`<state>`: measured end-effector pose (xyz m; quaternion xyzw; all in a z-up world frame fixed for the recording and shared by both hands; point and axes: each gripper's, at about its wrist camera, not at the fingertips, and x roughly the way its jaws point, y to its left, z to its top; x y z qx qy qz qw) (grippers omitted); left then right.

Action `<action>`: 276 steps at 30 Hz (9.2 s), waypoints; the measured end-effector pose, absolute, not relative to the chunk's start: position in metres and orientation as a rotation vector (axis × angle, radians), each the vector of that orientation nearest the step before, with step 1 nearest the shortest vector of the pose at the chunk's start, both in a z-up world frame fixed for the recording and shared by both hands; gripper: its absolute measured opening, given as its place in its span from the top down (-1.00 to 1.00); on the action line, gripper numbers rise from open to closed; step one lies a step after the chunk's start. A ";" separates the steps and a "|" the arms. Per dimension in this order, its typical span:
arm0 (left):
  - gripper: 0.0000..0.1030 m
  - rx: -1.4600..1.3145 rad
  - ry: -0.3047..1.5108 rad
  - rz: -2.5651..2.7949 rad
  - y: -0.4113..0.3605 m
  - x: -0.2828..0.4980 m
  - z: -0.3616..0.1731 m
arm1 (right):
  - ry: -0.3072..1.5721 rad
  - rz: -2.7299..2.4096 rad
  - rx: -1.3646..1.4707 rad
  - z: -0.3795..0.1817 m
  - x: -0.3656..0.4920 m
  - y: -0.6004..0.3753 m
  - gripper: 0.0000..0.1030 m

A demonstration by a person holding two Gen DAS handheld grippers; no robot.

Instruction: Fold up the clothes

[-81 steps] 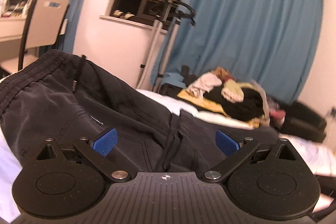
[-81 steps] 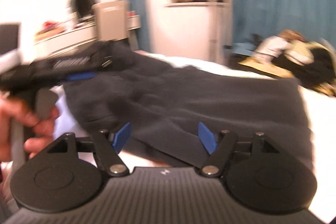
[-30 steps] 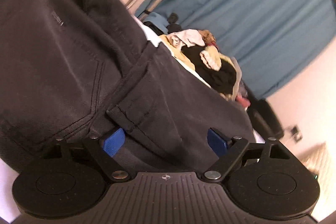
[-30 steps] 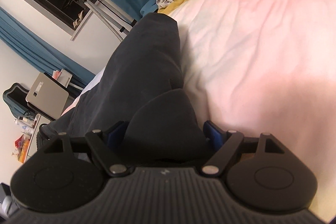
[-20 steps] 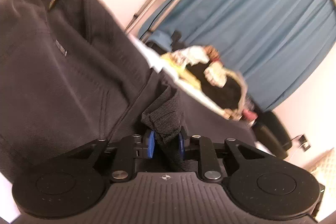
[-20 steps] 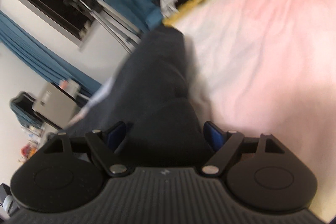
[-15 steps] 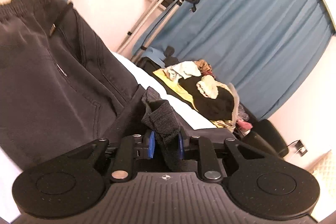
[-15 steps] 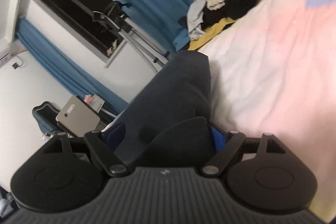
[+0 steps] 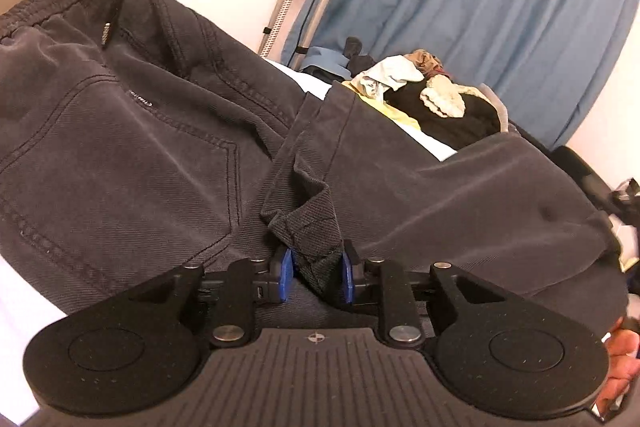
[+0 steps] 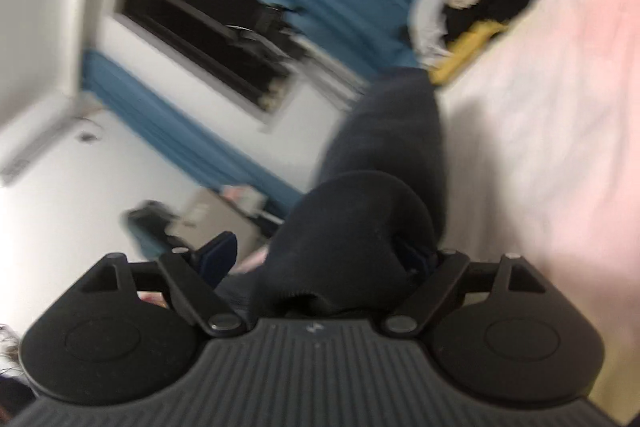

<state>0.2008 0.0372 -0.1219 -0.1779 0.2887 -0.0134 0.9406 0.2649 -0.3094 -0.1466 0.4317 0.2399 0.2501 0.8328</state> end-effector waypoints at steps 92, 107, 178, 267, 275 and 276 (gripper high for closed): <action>0.10 -0.594 0.506 -0.176 0.058 0.177 -0.117 | 0.461 0.632 -0.245 -0.093 0.151 -0.209 -0.23; -0.89 -0.862 0.377 -0.219 0.092 0.136 -0.098 | 0.419 0.615 -0.719 -0.154 0.142 -0.140 0.66; -0.40 -0.949 0.613 -0.156 0.076 0.227 -0.156 | 0.565 0.245 0.484 -0.082 0.197 -0.330 -0.67; -0.99 -0.005 0.536 -0.627 -0.281 0.146 -0.049 | 0.309 -0.327 0.500 -0.061 0.009 -0.657 -0.52; -0.99 0.049 0.408 -0.509 -0.183 0.114 0.009 | 0.244 -0.077 0.395 0.008 0.042 -0.534 -0.54; -1.00 0.040 0.403 -0.490 -0.169 0.111 0.015 | 0.242 -0.043 0.386 0.014 0.047 -0.517 -0.55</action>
